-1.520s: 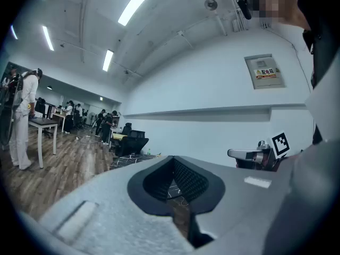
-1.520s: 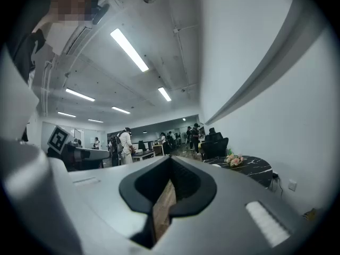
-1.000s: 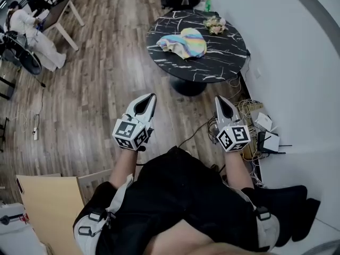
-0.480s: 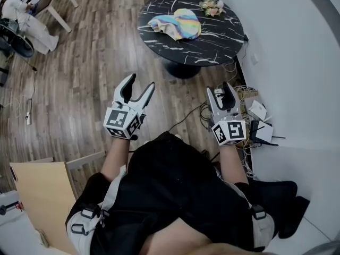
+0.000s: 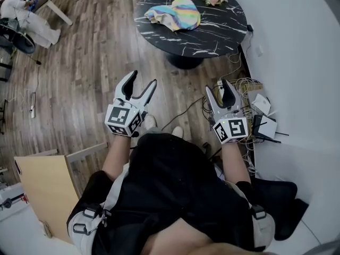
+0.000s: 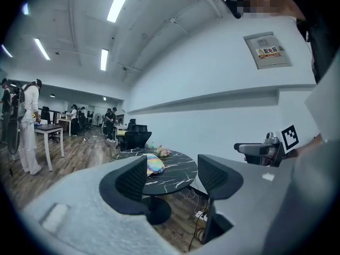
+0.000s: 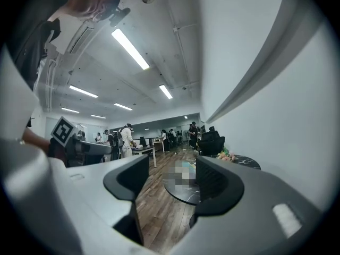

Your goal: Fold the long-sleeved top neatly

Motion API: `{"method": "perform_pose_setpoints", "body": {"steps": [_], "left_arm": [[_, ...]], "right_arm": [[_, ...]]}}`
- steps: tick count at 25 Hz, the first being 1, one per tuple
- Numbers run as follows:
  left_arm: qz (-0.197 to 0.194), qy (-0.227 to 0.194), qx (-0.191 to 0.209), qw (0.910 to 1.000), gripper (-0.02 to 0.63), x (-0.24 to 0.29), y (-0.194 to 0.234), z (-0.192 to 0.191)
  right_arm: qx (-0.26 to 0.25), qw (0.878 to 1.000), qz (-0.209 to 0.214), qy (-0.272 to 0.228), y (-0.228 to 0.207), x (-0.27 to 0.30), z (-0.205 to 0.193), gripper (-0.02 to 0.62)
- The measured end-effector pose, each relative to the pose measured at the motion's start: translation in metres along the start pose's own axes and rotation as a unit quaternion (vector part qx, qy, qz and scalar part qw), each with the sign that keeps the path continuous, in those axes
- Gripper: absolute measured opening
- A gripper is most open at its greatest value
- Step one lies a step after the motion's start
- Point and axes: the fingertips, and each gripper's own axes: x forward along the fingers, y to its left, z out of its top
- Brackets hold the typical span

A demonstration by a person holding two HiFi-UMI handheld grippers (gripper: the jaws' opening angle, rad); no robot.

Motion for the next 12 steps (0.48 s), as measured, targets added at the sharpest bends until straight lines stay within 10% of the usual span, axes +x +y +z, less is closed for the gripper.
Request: {"method": "perform_pose_setpoints", "body": {"steps": [12], "left_arm": [[-0.008,0.026,-0.014,0.9995,0.304,0.045,0.048,-0.024]], "right_arm": [[-0.002,0.999,-0.014,0.031,-0.018,0.048,-0.019,0.262]]}}
